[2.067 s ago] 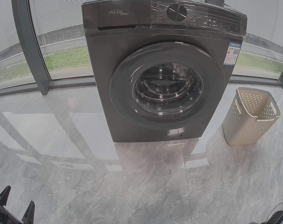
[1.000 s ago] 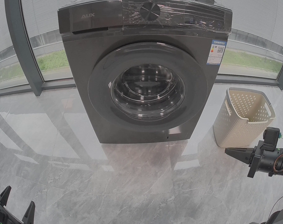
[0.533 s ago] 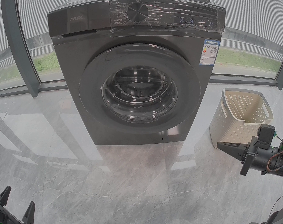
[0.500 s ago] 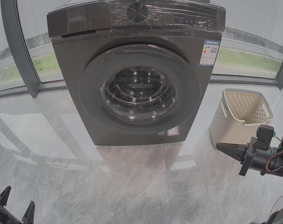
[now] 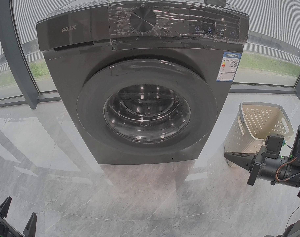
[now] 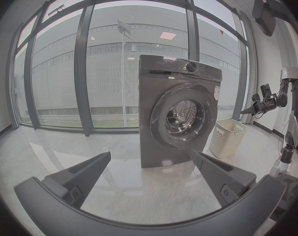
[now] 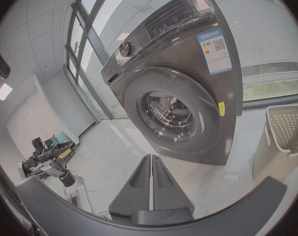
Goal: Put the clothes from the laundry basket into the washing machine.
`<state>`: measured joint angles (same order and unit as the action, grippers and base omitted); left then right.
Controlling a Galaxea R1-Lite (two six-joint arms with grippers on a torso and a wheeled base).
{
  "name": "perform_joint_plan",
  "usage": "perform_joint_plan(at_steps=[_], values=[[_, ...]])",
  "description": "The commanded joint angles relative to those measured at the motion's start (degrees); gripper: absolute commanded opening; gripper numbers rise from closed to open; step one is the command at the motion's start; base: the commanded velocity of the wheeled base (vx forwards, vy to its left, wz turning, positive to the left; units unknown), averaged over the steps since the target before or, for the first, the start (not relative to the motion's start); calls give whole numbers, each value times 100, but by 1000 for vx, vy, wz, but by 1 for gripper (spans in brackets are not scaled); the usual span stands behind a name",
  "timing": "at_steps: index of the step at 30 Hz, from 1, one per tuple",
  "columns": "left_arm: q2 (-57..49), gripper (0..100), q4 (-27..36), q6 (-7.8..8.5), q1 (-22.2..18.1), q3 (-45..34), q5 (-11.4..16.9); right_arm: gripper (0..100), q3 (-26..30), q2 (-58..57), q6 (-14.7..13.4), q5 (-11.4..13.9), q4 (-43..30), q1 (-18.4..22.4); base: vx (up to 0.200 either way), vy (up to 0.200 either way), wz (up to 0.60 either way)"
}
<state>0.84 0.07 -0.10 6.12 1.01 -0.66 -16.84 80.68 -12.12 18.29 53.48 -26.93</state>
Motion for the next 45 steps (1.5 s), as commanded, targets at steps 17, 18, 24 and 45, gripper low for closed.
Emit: perform_joint_plan(at_steps=[17, 18, 24, 45], values=[[-84, 100, -7, -25, 3, -101, -4, 0, 163, 967, 8, -238, 1130, 232, 106, 0, 0], [-84, 100, -7, -17, 3, -101, -4, 0, 145, 985, 8, -238, 1138, 232, 0, 0, 0], [-84, 100, -7, -25, 3, -101, -4, 0, 145, 1284, 16, -255, 1481, 258, 200, 0, 0], [-84, 100, -7, -52, 3, -101, -4, 0, -101, 2400, 60, -712, 3423, 241, 29, 0, 0]])
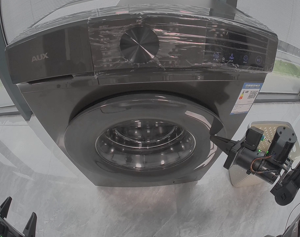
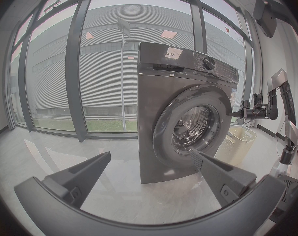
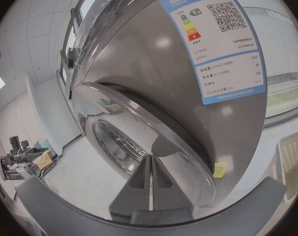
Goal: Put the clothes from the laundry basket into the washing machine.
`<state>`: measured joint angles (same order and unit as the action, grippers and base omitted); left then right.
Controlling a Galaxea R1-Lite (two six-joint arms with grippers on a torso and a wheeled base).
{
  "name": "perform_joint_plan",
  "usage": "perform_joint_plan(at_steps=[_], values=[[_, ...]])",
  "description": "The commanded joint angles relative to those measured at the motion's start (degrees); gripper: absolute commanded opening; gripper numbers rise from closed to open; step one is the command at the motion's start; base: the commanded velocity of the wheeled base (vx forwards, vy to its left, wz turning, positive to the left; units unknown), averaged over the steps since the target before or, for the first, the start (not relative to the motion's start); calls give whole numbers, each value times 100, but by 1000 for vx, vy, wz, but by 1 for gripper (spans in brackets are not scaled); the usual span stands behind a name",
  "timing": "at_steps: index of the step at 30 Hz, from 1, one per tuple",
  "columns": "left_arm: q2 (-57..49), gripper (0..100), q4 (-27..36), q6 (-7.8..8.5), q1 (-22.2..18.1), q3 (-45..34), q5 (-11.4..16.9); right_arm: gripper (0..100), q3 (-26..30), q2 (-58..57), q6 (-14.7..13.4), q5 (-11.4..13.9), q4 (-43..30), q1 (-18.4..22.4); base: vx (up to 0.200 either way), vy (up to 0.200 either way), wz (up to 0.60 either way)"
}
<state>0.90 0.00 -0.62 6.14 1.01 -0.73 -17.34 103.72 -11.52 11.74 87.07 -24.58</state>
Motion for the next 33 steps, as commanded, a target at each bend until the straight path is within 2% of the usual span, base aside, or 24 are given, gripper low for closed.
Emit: perform_joint_plan(at_steps=[1, 3, 9, 18, 20, 24, 28, 32, 33], values=[[-90, 100, 0, 1, 1, -101, -6, 0, -68, 96, 9, -58, 65, 5, 0, 0, 0], [-90, 100, 0, 1, 1, -101, 3, 0, -68, 96, 9, -58, 65, 5, 0, 0, 0], [-90, 100, 9, 1, 1, -101, 3, 0, -68, 87, 27, -67, 65, 5, 200, 0, 0], [-90, 100, 9, 1, 1, -101, 3, 0, 20, 52, 141, -67, 65, 5, 0, 0, 0], [-90, 100, 9, 1, 1, -101, 3, 0, 116, 17, 159, -67, 65, -12, 0, 0, 0], [-90, 100, 0, 1, 1, -101, 3, 0, 723, -194, 176, -31, 83, -276, 0, 0, 0], [-90, 100, 0, 1, 1, -101, 3, 0, 1197, -704, 176, -31, 100, -364, 0, 0, 0], [-90, 100, 0, 1, 1, -101, 3, 0, 1356, -1275, 212, -31, 39, -285, 0, 0, 0], [-90, 100, 0, 1, 1, -101, 3, 100, 1400, -1442, 229, -31, 30, -285, 0, 0, 0]])
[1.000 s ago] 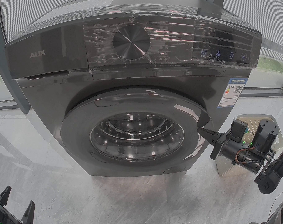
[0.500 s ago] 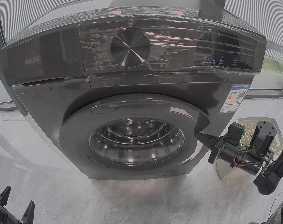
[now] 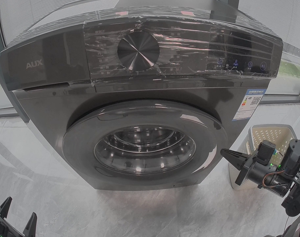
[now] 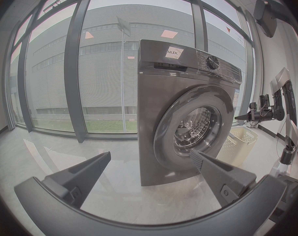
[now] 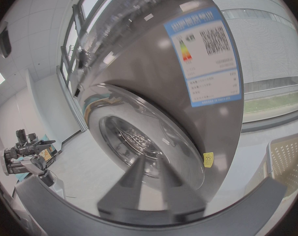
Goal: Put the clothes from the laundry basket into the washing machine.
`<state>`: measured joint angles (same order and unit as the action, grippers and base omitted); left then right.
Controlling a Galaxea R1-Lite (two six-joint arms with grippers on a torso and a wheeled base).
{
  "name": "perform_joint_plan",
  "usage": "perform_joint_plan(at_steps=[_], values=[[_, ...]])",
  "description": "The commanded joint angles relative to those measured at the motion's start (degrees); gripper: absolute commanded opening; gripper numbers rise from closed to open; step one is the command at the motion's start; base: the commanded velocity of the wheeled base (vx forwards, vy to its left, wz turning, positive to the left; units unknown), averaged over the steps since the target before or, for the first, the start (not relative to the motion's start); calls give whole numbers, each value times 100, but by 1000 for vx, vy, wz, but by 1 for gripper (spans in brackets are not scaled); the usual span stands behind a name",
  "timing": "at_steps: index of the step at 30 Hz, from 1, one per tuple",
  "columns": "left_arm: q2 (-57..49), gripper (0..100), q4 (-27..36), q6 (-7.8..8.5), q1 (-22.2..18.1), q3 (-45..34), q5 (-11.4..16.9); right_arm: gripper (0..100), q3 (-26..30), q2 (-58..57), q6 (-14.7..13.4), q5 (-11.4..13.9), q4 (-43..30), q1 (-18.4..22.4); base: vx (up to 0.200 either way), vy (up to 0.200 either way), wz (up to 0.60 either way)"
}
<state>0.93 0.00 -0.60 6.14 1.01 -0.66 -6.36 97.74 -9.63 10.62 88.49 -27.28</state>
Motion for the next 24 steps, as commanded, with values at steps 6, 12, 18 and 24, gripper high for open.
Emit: perform_joint_plan(at_steps=[6, 12, 18, 24], values=[[-93, 100, 0, -2, 1, -101, -13, 100, 636, -1521, 163, 37, -394, 12, 0, 0, 0], [-93, 100, 9, -19, 1, -101, -13, 100, 636, -2866, 330, 19, -1739, 285, 0, 0, 0], [-93, 100, 9, -55, 1, -92, -66, 100, 619, -4343, 374, 63, -3233, 1032, 0, 0, 0], [-93, 100, 0, -37, 1, -92, -57, 100, 566, -5898, 462, 72, -4235, 1612, 0, 0, 0]])
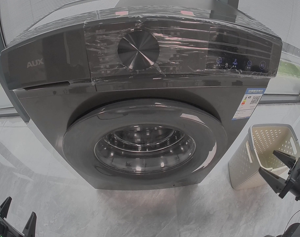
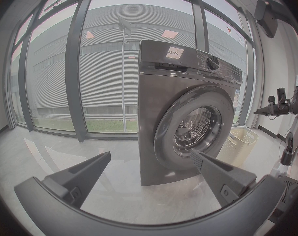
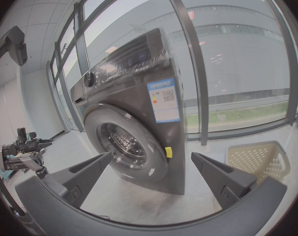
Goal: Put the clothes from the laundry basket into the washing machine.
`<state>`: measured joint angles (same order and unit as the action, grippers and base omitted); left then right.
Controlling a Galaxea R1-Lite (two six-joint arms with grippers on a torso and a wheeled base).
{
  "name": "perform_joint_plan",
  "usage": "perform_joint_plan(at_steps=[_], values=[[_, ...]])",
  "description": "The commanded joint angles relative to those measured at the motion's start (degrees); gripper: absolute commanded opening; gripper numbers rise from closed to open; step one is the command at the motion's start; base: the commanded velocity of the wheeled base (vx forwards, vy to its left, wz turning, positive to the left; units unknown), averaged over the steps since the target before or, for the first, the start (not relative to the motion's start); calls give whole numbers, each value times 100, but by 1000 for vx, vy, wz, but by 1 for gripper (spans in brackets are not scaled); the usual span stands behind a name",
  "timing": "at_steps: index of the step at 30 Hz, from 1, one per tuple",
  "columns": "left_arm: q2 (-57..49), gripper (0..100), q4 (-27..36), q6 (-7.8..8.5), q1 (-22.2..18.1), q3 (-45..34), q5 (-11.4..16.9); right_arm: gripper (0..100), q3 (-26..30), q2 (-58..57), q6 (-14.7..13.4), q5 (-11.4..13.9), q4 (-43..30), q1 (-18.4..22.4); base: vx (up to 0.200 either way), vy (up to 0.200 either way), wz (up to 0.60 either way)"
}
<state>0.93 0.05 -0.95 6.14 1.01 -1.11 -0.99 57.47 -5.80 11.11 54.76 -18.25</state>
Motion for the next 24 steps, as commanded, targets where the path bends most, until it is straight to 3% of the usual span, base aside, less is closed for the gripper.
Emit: perform_joint_plan(at_steps=[1, 6, 10, 14, 15, 19, 21, 22, 24], values=[[-93, 100, -5, -2, 1, -101, -12, 100, 28, -2029, 79, 23, -941, 797, 0, 0, 0], [-93, 100, -5, -2, 1, -101, -12, 100, 90, -2767, 123, 76, -1213, 1447, 0, 0, 0], [-93, 100, -5, -2, 1, -92, -12, 100, 81, -3497, 202, 304, -1802, 1579, 0, 0, 0], [-93, 100, -5, -2, 1, -101, -12, 100, 90, -3892, 211, 313, -2163, 1658, 0, 0, 0], [-93, 100, -5, -2, 1, -92, -12, 100, 90, -4499, 237, 322, -2787, 1834, 0, 0, 0], [-93, 100, -5, -2, 1, -101, -12, 100, 81, -5615, 317, 559, -4158, 1834, 0, 0, 0], [-93, 100, -5, -2, 1, -101, -12, 100, 72, -5703, 317, 577, -4272, 1843, 0, 0, 0], [-93, 100, -5, -2, 1, -92, -12, 100, 99, -5747, 475, 524, -4826, 1816, 0, 0, 0], [-93, 100, -5, -10, 1, -92, -12, 100, 99, -5747, 607, 234, -5063, 1816, 0, 0, 0]])
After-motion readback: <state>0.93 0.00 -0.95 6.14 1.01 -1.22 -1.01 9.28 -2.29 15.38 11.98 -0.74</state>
